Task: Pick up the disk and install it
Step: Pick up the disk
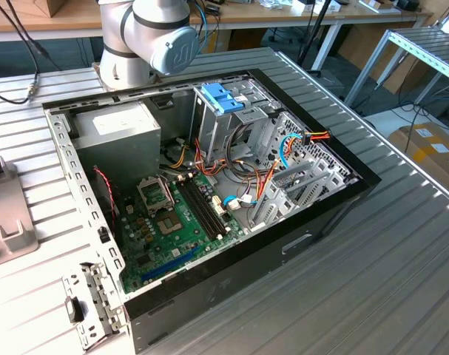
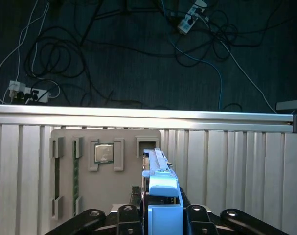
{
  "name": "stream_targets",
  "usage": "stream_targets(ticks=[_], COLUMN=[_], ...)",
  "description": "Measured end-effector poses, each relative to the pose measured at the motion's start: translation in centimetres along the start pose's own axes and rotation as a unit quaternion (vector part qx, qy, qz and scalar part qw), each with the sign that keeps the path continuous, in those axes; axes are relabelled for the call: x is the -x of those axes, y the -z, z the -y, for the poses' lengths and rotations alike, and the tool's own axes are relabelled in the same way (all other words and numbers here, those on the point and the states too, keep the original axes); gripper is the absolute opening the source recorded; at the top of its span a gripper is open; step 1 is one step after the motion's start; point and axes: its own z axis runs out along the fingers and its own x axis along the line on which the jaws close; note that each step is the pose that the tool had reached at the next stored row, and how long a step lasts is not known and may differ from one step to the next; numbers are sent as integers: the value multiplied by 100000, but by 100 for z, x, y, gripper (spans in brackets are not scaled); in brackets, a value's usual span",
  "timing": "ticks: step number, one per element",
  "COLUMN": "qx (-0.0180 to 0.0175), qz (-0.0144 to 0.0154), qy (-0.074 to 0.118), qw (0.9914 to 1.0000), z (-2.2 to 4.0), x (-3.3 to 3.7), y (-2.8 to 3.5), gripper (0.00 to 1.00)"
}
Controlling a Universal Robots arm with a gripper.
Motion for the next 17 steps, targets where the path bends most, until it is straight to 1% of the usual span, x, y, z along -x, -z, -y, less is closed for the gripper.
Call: stream_targets(ticks=[10, 12, 17], qx=[-1, -3, -1], qz=[-1, -1, -1], qy=[1, 1, 4], qw=[100000, 100000, 100000], z=[-2, -3, -4], x=[2, 3, 5], y=[66, 100, 153], gripper=[37, 37, 37])
